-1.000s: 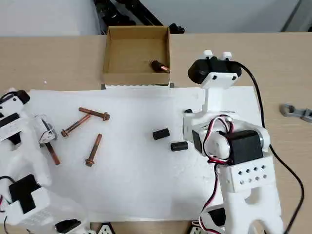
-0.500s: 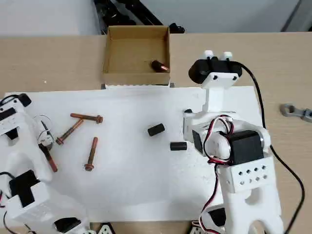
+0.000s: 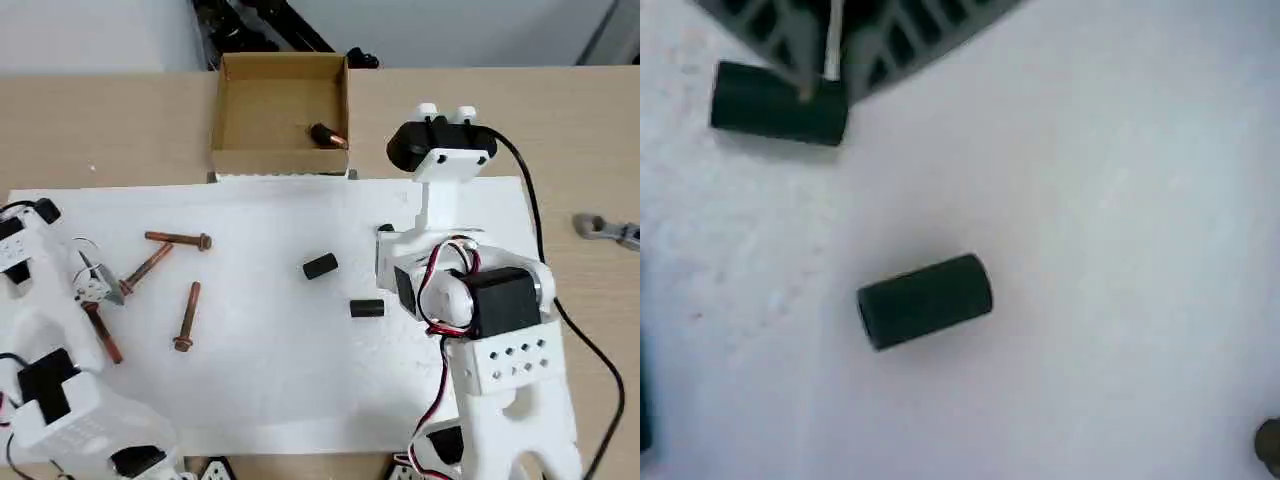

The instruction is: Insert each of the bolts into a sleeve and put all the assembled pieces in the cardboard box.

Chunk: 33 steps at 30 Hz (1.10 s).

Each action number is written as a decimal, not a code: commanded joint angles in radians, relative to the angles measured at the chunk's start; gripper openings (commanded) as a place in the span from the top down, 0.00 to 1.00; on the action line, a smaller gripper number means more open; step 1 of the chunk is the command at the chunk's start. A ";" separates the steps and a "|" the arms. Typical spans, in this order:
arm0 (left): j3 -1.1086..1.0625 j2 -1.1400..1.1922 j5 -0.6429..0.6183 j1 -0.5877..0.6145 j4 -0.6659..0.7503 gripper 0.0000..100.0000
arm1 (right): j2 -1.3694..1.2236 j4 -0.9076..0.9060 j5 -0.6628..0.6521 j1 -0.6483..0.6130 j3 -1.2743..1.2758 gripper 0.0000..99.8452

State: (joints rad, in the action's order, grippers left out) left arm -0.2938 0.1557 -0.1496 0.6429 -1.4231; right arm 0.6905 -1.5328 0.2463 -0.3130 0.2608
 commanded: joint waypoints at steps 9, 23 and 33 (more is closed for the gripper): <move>-0.025 -0.009 -0.003 0.002 0.012 0.79 | 0.022 0.005 0.011 -0.007 -0.003 1.00; -0.145 -0.009 -0.005 0.003 0.173 0.96 | 0.022 0.005 0.011 -0.007 -0.003 1.00; 0.018 -0.018 0.003 -0.002 -0.054 0.99 | 0.022 0.005 0.011 -0.007 -0.003 1.00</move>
State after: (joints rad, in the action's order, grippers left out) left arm -0.3598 0.1496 -0.1496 0.6260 -1.3617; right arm 0.6905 -1.5328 0.2463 -0.3145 0.2608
